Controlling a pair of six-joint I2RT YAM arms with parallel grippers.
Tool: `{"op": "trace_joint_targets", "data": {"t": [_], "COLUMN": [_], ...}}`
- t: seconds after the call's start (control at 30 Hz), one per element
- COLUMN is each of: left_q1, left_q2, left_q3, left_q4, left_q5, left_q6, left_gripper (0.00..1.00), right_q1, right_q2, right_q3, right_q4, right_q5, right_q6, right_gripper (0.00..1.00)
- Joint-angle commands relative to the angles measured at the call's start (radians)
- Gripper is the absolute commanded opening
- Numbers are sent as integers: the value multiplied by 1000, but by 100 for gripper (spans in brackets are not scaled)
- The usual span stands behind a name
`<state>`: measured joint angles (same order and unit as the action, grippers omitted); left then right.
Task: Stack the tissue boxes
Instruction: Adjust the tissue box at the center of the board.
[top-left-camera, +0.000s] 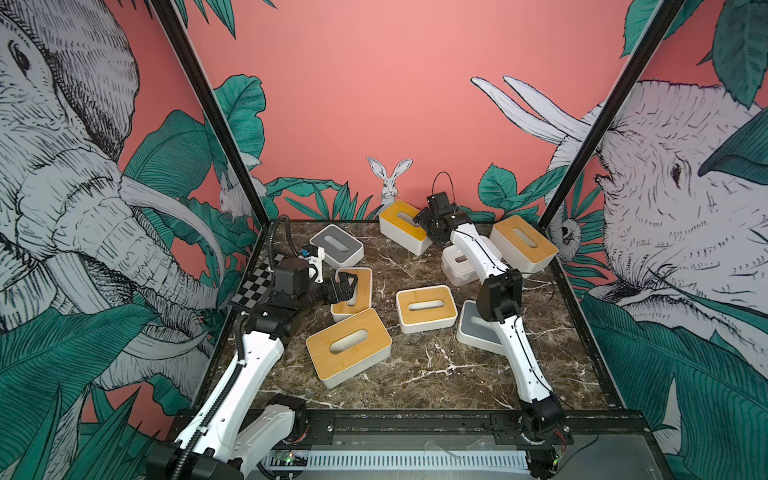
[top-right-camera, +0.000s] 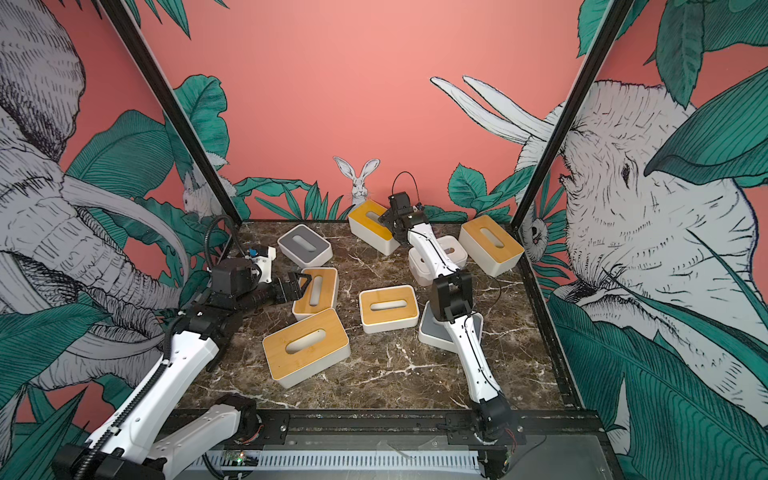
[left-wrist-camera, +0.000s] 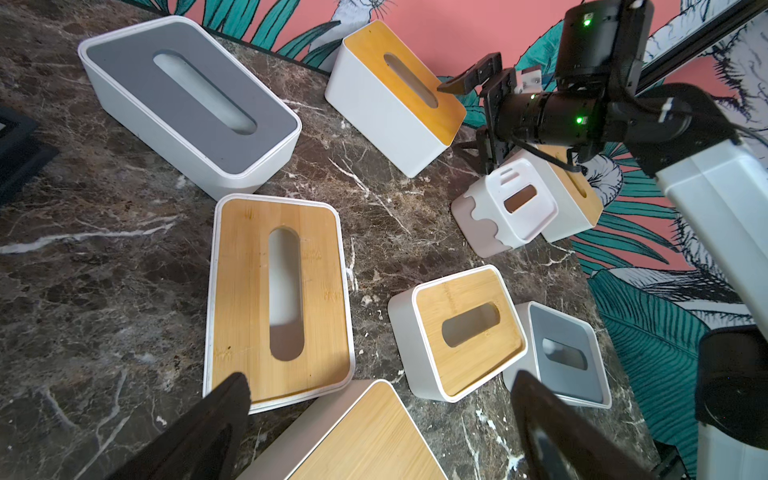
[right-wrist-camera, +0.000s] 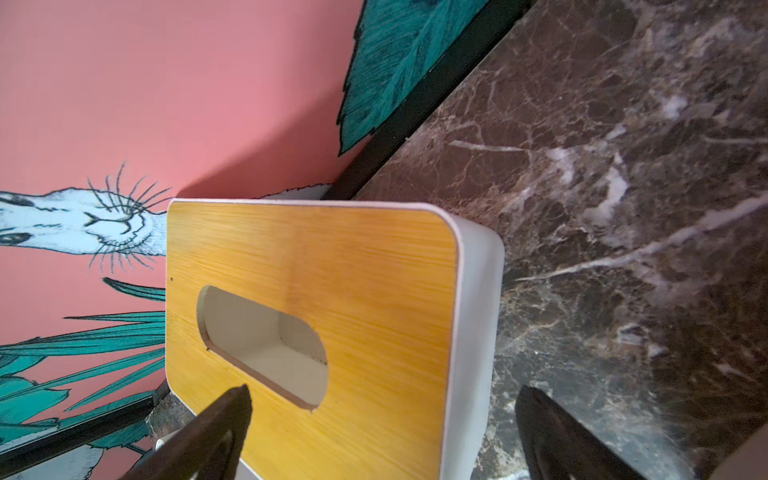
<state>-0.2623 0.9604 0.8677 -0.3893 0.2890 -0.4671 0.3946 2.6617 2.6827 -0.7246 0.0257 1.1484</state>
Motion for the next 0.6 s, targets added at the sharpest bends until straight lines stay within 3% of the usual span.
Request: {"op": "trace_joint_targets", "data": {"t": [0.0,0.57], "left_q1": [-5,-5], "left_q2": [-27,-53], "left_q3": [-22,-69], "left_q4": [26,46], "left_q5": [8,7], "left_q6": [-15,-48], "left_gripper": [100,99], "right_q1": [-1,-8], "right_q2": [28,54], "right_q3": [19,-35], "right_q4": [41,23], "right_q5": [20,35], "right_q6": [-4,27], "right_gripper": [99,95]}}
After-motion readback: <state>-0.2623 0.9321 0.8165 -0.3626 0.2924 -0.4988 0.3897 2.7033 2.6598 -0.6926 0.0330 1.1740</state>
